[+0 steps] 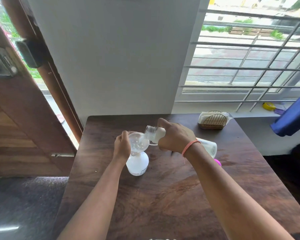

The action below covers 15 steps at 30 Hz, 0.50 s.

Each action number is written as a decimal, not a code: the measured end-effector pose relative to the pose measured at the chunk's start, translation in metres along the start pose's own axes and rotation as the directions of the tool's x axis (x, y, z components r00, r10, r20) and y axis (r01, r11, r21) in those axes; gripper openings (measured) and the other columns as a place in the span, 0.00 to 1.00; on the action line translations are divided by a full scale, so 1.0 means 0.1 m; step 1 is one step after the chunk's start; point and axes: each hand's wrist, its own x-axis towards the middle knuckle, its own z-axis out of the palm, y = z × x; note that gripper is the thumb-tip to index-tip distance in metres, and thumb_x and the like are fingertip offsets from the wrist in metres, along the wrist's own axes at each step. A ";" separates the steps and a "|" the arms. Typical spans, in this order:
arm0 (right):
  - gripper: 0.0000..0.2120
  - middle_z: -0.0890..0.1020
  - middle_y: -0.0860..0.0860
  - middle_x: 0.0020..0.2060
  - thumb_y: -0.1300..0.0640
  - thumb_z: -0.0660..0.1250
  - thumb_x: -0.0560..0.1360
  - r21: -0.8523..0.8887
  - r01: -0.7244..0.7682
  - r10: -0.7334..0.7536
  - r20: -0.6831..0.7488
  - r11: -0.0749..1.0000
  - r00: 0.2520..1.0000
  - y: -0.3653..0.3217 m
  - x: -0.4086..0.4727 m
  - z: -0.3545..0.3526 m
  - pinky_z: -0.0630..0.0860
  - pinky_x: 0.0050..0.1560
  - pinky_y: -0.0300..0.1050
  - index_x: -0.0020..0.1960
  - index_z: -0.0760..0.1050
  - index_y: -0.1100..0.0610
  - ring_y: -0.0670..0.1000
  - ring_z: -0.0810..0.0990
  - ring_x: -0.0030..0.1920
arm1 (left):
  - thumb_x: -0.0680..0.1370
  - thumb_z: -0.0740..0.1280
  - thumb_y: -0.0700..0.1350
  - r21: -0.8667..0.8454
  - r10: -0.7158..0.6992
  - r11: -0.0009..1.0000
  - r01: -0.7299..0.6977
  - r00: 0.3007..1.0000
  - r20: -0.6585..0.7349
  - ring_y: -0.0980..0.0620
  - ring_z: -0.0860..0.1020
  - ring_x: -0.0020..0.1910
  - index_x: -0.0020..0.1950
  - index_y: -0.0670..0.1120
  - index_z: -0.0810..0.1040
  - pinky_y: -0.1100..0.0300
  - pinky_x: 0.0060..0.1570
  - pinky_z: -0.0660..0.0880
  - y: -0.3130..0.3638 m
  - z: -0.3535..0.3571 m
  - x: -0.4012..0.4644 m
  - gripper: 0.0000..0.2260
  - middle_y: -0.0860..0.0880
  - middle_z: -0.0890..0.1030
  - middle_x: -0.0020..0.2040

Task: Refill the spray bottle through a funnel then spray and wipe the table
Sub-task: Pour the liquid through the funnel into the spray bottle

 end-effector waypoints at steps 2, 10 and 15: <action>0.17 0.79 0.51 0.44 0.56 0.63 0.63 0.000 0.004 -0.004 0.001 1.000 1.000 0.00 0.00 0.01 0.68 0.38 0.44 0.49 0.63 0.45 0.57 0.76 0.45 | 0.80 0.51 0.42 -0.008 -0.004 1.000 0.004 1.000 0.001 0.53 0.79 0.39 0.40 0.48 0.82 0.59 0.38 0.75 0.00 0.00 0.00 0.20 0.50 0.83 0.38; 0.17 0.79 0.51 0.46 0.54 0.64 0.65 -0.014 0.012 -0.012 -0.007 1.000 1.000 0.02 0.01 0.06 0.69 0.39 0.44 0.52 0.64 0.45 0.57 0.75 0.45 | 0.80 0.52 0.42 -0.024 -0.018 1.000 0.018 1.000 -0.019 0.53 0.79 0.39 0.39 0.49 0.82 0.57 0.41 0.75 0.01 0.01 -0.01 0.20 0.51 0.82 0.38; 0.17 0.80 0.52 0.47 0.53 0.64 0.65 -0.018 0.013 -0.013 -0.012 1.000 1.000 0.02 0.03 0.08 0.69 0.39 0.45 0.52 0.64 0.45 0.57 0.75 0.45 | 0.80 0.52 0.41 -0.026 -0.009 1.000 0.008 0.999 -0.032 0.54 0.78 0.39 0.38 0.49 0.81 0.57 0.40 0.75 0.03 0.02 -0.03 0.20 0.51 0.82 0.37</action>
